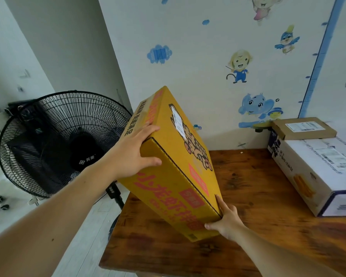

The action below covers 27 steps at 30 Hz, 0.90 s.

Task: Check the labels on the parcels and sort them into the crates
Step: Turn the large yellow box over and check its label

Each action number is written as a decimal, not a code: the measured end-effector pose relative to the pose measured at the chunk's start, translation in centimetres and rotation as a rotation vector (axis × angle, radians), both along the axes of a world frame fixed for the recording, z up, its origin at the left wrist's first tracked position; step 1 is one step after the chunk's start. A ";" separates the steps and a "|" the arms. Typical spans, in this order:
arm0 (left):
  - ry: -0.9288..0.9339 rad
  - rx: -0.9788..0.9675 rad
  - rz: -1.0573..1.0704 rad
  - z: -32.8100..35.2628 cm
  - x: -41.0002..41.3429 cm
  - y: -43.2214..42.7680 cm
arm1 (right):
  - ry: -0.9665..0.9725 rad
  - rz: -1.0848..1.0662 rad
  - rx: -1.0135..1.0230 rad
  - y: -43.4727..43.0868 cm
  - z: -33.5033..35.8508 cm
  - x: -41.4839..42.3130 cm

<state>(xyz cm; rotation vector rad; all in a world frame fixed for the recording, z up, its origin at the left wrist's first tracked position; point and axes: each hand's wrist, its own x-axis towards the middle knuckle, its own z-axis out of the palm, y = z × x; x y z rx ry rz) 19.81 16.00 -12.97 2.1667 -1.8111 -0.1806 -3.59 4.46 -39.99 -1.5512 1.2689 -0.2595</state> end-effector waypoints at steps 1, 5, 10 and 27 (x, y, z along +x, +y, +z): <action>0.006 -0.005 -0.002 -0.1 -0.1 -0.1 | 0.010 0.001 -0.007 -0.2 0.1 -0.4; 0.043 -0.042 -0.019 -1.3 -0.5 -0.3 | 0.064 -0.006 -0.016 -1.1 0.2 -2.2; 0.135 -0.113 -0.053 -3.2 -0.7 -0.7 | 0.174 -0.011 -0.061 -2.1 0.7 -4.9; 0.315 -0.159 0.011 -6.2 -1.2 -0.8 | 0.378 0.018 -0.153 -2.7 2.6 -8.5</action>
